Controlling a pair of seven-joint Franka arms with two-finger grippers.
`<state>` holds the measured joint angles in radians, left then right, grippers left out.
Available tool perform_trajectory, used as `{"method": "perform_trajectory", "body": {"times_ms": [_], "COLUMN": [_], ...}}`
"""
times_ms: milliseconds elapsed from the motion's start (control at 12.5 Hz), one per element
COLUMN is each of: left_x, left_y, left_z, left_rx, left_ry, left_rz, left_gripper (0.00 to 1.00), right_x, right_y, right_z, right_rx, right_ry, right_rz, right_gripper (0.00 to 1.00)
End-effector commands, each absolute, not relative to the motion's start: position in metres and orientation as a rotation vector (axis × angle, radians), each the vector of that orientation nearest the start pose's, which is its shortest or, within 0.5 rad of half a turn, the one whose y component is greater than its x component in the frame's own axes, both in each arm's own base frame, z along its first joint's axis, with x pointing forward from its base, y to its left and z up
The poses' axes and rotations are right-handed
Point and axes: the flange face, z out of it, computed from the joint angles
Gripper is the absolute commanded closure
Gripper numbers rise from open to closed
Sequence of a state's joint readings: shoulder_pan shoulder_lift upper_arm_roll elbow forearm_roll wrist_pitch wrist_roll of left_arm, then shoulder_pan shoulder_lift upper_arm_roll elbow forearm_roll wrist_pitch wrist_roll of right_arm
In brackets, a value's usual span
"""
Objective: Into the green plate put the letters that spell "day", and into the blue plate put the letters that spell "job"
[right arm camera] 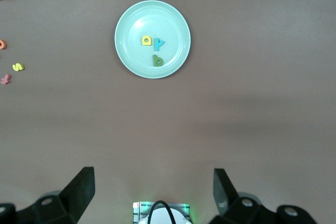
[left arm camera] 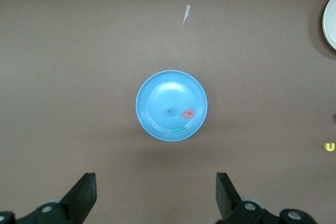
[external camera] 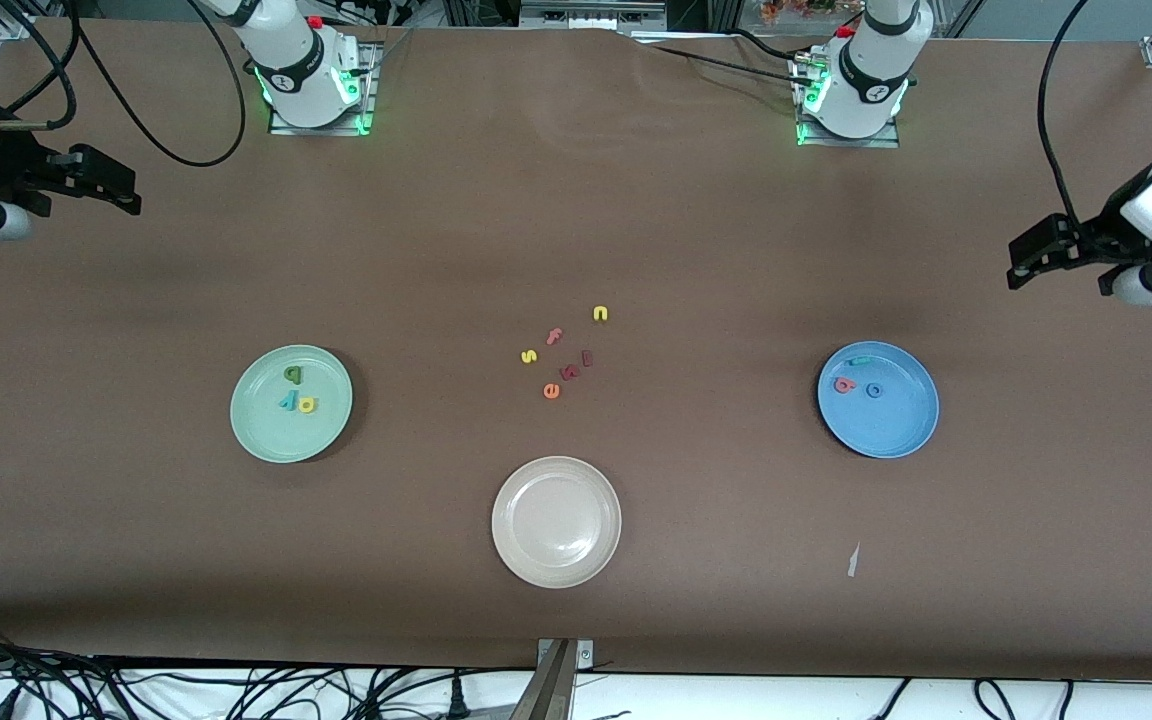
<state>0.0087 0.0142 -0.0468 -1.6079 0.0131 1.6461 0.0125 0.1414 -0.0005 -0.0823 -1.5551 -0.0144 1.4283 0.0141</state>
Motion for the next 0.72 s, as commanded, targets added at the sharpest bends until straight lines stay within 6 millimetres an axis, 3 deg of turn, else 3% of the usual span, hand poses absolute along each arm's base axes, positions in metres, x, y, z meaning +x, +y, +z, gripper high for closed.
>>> {"method": "perform_trajectory", "body": {"times_ms": [0, 241, 401, 642], "left_x": [0.545, 0.541, 0.541, 0.541], "left_y": [-0.019, -0.005, 0.007, -0.003], "left_z": [0.608, 0.624, 0.622, 0.622], "left_rx": [-3.139, -3.131, -3.135, -3.090], "left_ry": [0.075, 0.041, 0.007, 0.042], "left_rz": [-0.041, 0.036, 0.051, 0.046], "left_gripper": [0.00, 0.00, 0.00, 0.00], "right_x": [0.527, 0.527, 0.528, 0.529], "right_y": [0.031, 0.035, 0.043, 0.043], "right_z": [0.627, 0.634, 0.632, 0.632], "right_rx": [-3.163, -3.158, -3.160, -3.159], "right_ry": [-0.060, -0.067, -0.089, -0.087], "right_rz": [0.200, 0.193, 0.197, 0.195], "right_gripper": [0.00, 0.00, 0.00, 0.00]}}
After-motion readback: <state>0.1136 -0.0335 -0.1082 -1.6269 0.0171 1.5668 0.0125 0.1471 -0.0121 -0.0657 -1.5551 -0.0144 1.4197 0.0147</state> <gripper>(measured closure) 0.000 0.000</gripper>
